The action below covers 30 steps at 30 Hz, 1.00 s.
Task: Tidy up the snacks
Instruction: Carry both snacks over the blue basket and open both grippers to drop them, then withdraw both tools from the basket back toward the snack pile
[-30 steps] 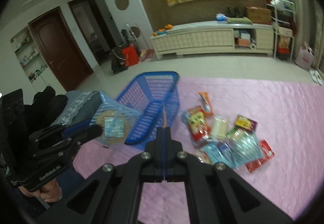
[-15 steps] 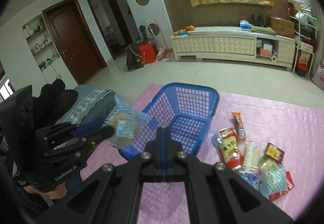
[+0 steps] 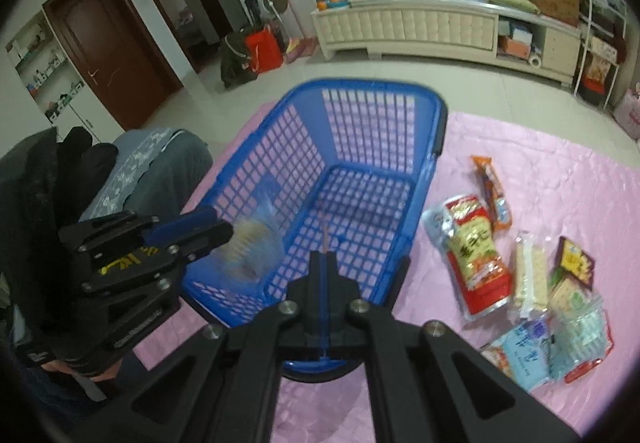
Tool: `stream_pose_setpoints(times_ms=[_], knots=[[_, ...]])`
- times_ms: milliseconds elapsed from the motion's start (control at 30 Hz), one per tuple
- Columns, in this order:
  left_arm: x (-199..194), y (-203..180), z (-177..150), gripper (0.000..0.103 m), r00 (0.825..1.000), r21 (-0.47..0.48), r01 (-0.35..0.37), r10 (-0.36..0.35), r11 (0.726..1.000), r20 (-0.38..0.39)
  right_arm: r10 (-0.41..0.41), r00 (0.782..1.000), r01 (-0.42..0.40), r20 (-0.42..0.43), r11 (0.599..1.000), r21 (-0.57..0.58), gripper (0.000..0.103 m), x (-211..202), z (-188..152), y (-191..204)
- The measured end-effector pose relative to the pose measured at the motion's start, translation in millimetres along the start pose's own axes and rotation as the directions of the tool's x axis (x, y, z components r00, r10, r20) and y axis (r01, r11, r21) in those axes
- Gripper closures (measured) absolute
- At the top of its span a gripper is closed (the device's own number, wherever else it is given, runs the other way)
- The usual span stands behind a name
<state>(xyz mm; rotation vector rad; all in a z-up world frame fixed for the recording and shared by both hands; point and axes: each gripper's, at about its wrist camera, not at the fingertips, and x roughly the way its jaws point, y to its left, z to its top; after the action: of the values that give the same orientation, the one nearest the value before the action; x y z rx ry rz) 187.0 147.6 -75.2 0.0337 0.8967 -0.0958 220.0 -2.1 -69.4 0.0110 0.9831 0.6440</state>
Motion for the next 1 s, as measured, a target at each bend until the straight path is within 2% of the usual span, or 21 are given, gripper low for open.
stream_pose_setpoints(times_ms=[200,300,567,700,800,833,867,900,933,1000], knots=[[13,-2,-12,0.094,0.997,-0.018,0.013,-0.015,1.0,-0.07,-0.027,0.998,0.025,-0.06,0.999,-0.027,0.101,15,-5,3],[11,-2,-15,0.094,0.996,-0.041,0.043,-0.046,0.998,-0.078,-0.046,0.996,0.044,-0.08,0.998,-0.034,0.101,20,-8,0],[7,-15,-15,0.094,0.993,-0.074,0.066,-0.073,0.995,-0.095,-0.082,0.992,0.074,-0.094,0.993,-0.09,0.101,21,-7,0],[7,-16,-10,0.094,0.995,-0.072,0.046,-0.052,0.996,-0.089,-0.1,0.991,0.093,-0.089,0.993,-0.075,0.101,17,-4,-5],[2,-11,-5,0.092,0.997,-0.095,0.024,-0.032,0.995,-0.074,-0.154,0.984,0.145,-0.09,0.984,-0.103,0.1,16,-3,-1],[-1,-10,-4,0.089,0.997,-0.1,0.025,-0.032,0.995,-0.069,-0.19,0.978,0.179,-0.083,0.976,-0.124,0.098,15,-3,3],[-4,-11,-3,0.081,0.998,-0.103,0.026,-0.032,0.994,-0.061,-0.216,0.974,0.204,-0.072,0.969,-0.139,0.091,12,-3,6],[-9,-12,-3,0.071,0.998,-0.102,0.02,-0.026,0.995,-0.053,-0.208,0.975,0.197,-0.071,0.97,-0.142,0.081,10,-3,7],[-13,-14,-3,0.068,0.999,-0.098,0.015,-0.02,0.995,-0.047,-0.179,0.981,0.168,-0.078,0.977,-0.13,0.075,7,-2,6],[-24,-18,-3,0.062,0.999,-0.081,-0.002,-0.001,0.997,-0.037,-0.114,0.99,0.107,-0.08,0.99,-0.094,0.044,0,0,2]])
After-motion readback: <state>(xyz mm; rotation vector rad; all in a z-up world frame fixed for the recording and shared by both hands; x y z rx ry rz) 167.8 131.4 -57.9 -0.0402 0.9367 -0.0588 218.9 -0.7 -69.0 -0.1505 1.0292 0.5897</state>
